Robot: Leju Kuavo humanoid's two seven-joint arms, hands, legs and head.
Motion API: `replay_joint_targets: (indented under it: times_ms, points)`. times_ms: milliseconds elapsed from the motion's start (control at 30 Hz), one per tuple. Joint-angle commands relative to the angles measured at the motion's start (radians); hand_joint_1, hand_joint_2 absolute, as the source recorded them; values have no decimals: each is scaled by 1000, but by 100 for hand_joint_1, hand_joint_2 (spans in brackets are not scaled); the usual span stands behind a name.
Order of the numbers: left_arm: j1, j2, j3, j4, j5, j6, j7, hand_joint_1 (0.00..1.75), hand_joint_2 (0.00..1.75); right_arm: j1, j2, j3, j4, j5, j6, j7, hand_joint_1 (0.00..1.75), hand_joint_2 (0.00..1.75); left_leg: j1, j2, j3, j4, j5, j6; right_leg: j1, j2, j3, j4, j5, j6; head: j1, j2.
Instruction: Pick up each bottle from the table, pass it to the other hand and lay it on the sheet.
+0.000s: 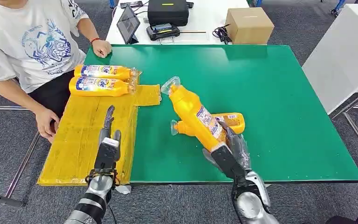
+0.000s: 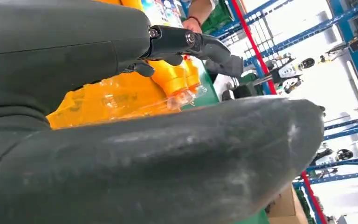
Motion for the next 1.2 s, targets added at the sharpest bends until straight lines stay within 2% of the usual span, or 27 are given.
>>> replay_joint_targets:
  times_ms: [33, 100, 133, 167, 233, 267, 367, 800, 1200]
  points:
    - [-3, -9, 11, -62, 35, -114, 56, 0, 0, -10, 88, -83, 19, 26, -48, -64, 175, 175, 2, 2, 3, 0, -1, -2, 2, 1, 3, 0, -1, -3, 0, 0]
    - [2, -7, -31, -101, 73, -239, 93, 0, 0, -7, 101, -90, 46, 59, -62, -108, 175, 175, 1, 1, 2, 0, -1, -2, 2, 0, 2, 0, -1, -2, 0, 0]
    - [5, -11, -48, -123, 92, -286, 109, 0, 175, -6, 112, -95, 66, 56, -58, -118, 175, 175, 1, 1, 1, 0, -1, -1, 1, 0, 1, 0, 0, -2, 0, 0]
    - [8, -12, -82, -149, 125, -363, 141, 0, 175, -5, 126, -102, 94, 59, -67, -146, 175, 175, 2, 1, 3, 0, -1, -2, 2, 0, 3, -1, -1, -3, 0, 0]
    - [10, -15, -110, -173, 143, -398, 164, 0, 175, -8, 135, -99, 137, 71, -69, -155, 175, 175, 2, 0, 3, 0, -1, -2, 2, 0, 3, -1, -1, -3, 0, 0]
    - [7, -6, -146, -187, 193, -493, 187, 0, 175, -13, 143, -84, 179, 83, -62, -174, 175, 175, 2, 1, 2, 0, -1, -2, 2, 0, 2, -1, -1, -2, 0, 0]
    - [-2, -4, -188, -195, 268, -597, 229, 0, 175, -22, 170, -38, 272, 122, -62, -213, 175, 175, 2, 1, 3, -1, -1, -2, 2, 0, 3, -2, 0, -2, 0, 0]
    - [-23, 6, -236, -183, 314, -627, 242, 0, 175, -53, 222, 74, 411, 159, -55, -225, 175, 175, 2, 3, 3, -1, -1, -2, 2, 2, 2, -1, 0, -3, 0, 0]
    - [-43, 3, -255, -179, 333, -632, 278, 0, 175, -88, 238, 147, 394, 183, -71, -226, 175, 175, 2, 2, 1, 0, -1, -2, 2, 1, 0, 0, 0, -2, 0, 0]
